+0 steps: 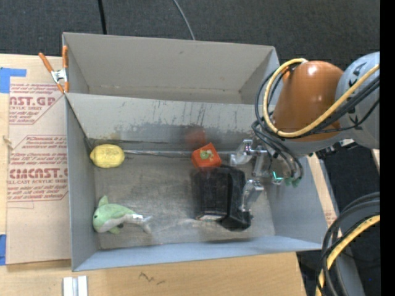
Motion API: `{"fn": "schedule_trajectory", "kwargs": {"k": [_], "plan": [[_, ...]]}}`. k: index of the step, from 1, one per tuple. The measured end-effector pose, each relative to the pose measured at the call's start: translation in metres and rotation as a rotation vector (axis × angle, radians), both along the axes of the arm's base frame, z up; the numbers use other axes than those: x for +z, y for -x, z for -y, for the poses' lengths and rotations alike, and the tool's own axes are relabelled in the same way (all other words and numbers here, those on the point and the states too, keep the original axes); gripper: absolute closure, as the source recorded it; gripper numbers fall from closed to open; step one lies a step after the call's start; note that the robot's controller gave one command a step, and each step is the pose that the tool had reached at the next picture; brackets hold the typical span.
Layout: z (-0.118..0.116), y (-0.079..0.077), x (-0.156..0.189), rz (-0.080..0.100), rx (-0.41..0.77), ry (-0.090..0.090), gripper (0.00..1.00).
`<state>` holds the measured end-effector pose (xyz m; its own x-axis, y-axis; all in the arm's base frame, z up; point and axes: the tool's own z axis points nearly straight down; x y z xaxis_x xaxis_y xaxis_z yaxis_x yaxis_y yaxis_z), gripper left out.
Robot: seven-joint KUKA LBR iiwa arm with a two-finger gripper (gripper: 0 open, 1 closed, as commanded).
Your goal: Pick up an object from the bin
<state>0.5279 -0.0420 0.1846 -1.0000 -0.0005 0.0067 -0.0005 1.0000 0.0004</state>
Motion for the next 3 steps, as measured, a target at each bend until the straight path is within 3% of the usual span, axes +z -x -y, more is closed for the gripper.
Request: {"fn": "schedule_trajectory", "kwargs": {"k": [1, 2, 3], "plan": [[0.000, -0.002, 0.004, 0.008, 0.001, 0.001, 0.00], [0.002, 0.006, -0.030, 0.017, 0.145, 0.001, 0.00], [0.005, 0.006, -0.043, 0.024, 0.247, 0.005, 0.00]]}}
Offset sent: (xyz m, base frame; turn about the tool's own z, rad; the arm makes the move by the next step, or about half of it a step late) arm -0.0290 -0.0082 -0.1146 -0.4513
